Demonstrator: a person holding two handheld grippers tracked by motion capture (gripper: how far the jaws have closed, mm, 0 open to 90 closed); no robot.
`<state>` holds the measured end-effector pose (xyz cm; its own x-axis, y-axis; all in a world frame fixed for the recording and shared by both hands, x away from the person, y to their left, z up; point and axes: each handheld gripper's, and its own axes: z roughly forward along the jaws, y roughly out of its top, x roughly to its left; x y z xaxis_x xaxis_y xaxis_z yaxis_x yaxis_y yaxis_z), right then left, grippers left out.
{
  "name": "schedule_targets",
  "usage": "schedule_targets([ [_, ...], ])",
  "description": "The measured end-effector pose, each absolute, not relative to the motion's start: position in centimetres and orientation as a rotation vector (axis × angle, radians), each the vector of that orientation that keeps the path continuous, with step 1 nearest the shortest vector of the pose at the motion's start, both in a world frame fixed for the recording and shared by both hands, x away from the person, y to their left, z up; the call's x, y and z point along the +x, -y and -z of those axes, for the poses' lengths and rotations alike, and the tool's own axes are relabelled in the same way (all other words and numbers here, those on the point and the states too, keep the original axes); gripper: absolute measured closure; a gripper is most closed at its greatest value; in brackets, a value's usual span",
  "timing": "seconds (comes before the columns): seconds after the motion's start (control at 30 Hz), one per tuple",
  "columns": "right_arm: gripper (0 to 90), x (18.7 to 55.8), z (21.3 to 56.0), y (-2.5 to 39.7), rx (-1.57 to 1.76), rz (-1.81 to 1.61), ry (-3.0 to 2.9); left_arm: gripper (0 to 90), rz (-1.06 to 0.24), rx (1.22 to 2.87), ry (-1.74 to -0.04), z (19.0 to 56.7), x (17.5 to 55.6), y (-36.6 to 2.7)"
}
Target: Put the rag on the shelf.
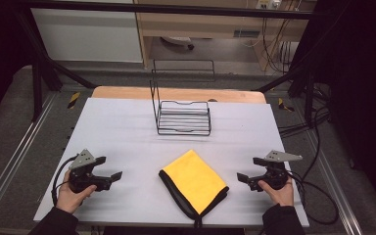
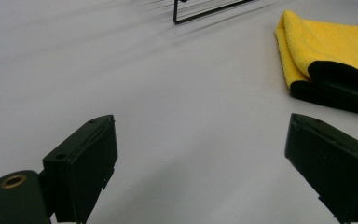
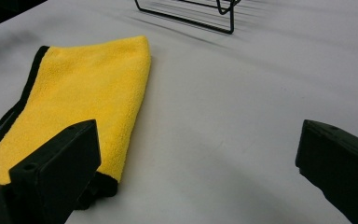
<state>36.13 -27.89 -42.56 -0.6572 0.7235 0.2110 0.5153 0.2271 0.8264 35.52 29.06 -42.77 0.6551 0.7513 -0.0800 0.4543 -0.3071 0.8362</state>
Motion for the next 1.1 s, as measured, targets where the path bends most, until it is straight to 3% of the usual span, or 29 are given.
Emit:
schedule_targets([
  [0.7, 0.9, 36.3, 43.0, 26.1, 1.156, -1.369, -2.325, 9.2, -0.394, 2.002, -0.931, 42.7, 35.5, -26.9],
  [1.1, 1.6, 36.4, 43.1, 24.0, 1.127, -1.345, -2.379, 14.6, -0.372, 2.048, -0.957, 41.7, 35.6, -22.7],
])
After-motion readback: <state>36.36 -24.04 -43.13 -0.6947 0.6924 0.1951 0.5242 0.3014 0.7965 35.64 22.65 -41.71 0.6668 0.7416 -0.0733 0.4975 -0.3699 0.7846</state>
